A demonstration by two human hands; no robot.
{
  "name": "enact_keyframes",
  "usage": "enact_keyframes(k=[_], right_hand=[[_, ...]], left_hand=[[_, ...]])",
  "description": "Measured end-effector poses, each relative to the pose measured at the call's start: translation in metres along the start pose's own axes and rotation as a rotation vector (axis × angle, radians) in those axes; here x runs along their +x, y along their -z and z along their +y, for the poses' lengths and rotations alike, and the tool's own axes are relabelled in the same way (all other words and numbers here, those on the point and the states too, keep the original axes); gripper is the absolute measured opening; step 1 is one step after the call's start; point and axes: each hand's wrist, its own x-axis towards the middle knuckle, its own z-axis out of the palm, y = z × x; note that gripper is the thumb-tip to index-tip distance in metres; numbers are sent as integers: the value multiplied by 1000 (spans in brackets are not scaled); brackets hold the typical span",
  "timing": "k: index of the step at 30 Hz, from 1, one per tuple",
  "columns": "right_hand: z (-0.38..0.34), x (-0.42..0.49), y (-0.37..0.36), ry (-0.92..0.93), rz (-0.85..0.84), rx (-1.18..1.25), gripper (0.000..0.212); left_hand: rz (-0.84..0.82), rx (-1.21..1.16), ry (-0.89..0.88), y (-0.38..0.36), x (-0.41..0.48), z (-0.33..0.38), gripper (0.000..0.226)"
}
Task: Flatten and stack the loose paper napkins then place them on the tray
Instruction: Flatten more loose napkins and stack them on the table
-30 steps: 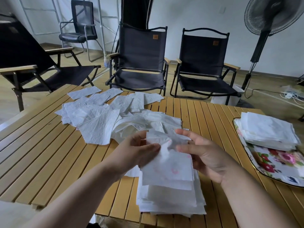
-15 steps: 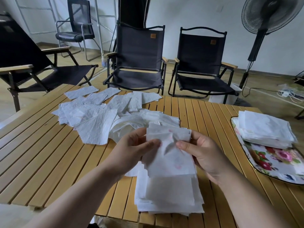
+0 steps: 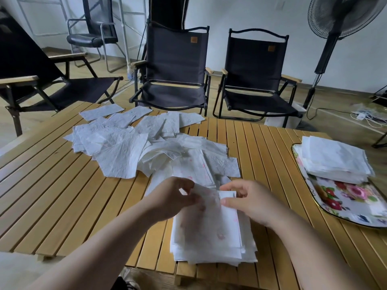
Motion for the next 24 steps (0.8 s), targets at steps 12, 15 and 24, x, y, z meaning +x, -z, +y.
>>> enact_keyframes(k=[12,15,24], right_hand=[[3,5,0,157,-36,32,38],[2,6,4,205,-21,125,13],[2,0,14,10,-212,429,46]], left_hand=[[61,18,-268,5,1,-1,8],[78,-14,-260,8,1,-2,29],[-251,-308,-14,16,-13,16,46]])
